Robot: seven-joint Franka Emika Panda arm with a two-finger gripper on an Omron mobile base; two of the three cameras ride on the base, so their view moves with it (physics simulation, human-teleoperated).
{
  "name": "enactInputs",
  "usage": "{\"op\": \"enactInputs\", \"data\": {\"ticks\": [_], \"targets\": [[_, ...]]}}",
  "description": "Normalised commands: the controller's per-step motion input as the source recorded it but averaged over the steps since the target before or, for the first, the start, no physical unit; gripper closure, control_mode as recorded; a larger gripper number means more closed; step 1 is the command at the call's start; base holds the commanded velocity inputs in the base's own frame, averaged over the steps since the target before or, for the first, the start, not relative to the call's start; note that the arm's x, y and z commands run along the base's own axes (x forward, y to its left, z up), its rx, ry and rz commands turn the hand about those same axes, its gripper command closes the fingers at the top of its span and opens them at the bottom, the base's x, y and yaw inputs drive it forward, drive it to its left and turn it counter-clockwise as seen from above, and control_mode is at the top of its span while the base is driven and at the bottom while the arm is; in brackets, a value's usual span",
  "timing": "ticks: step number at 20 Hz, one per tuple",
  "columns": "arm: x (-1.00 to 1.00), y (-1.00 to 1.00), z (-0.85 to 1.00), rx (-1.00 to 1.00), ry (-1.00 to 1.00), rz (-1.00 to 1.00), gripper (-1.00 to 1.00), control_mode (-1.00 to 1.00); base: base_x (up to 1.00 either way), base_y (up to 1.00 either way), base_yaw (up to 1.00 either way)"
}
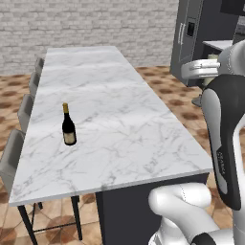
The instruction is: Get the candle and the wine from the cabinet and move them to the dining counter.
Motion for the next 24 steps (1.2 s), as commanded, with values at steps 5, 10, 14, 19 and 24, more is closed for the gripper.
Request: {"op": "enactInputs", "data": {"ticks": [5,10,14,19,24], "targets": [[0.0,0.0,0.0,0.0,0.0,0.0,1.0,1.0,0.77,0.2,0.08],[0.1,0.04,-0.08,0.0,0.0,0.01,1.0,-1.0,0.44,0.13,0.06],[0.56,0.25,-0.63,-0.01,0.0,0.04,1.0,-1.0,0.0,0.0,0.0],[0.6,0.26,-0.8,-0.01,0.0,0.06,1.0,-1.0,0.0,0.0,0.0],[0.46,0.16,-0.7,0.0,-0.02,0.12,1.0,-1.0,0.0,0.0,0.0]]}}
